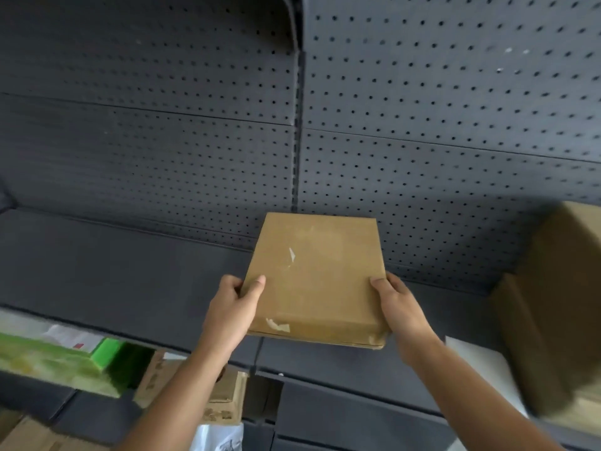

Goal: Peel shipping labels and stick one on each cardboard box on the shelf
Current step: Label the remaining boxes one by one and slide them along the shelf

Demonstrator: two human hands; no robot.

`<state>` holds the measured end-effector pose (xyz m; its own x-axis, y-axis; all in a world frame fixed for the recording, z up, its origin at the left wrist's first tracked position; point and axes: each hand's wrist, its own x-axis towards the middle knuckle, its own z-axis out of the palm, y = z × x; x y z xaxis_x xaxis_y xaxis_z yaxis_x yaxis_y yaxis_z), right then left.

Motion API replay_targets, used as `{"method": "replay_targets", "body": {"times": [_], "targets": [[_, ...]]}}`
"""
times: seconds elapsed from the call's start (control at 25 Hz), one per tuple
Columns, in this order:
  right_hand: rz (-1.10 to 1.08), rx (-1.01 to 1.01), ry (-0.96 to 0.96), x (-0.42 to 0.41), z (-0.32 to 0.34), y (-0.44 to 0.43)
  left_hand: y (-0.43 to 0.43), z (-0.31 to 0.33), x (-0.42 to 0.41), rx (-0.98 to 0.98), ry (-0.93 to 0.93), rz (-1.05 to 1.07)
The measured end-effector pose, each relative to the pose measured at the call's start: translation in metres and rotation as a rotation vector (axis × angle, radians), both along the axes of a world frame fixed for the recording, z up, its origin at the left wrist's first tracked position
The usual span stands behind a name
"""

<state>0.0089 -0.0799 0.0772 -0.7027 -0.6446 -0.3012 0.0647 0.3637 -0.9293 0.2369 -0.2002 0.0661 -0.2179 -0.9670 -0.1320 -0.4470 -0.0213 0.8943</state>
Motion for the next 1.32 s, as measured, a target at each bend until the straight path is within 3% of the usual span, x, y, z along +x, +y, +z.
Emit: {"method": "replay_targets", "body": {"times": [0.28, 0.56, 0.8, 0.92, 1.04, 1.16, 1.32], "targets": [[-0.153, -0.016, -0.004, -0.060, -0.011, 0.077, 0.047, -0.011, -0.077, 0.034, -0.049, -0.142], [-0.104, 0.016, -0.051, -0.074, -0.043, 0.091, 0.056, -0.034, -0.091, 0.050, -0.122, -0.134], [-0.078, 0.006, -0.039, -0.080, -0.051, 0.106, 0.058, -0.040, -0.095, 0.023, -0.080, -0.085], [-0.070, 0.106, 0.303, -0.100, -0.055, 0.131, 0.057, -0.041, -0.095, -0.056, -0.040, -0.073], [0.213, 0.444, 0.633, -0.123, -0.065, 0.152, 0.065, -0.032, -0.099, -0.283, -0.140, -0.105], [0.385, 0.651, 0.712, -0.134, -0.072, 0.151, 0.081, -0.019, -0.114, -0.506, -0.181, -0.216], [0.457, 0.788, 0.786, -0.132, -0.079, 0.143, 0.106, -0.014, -0.136, -0.572, -0.169, -0.393]]}}
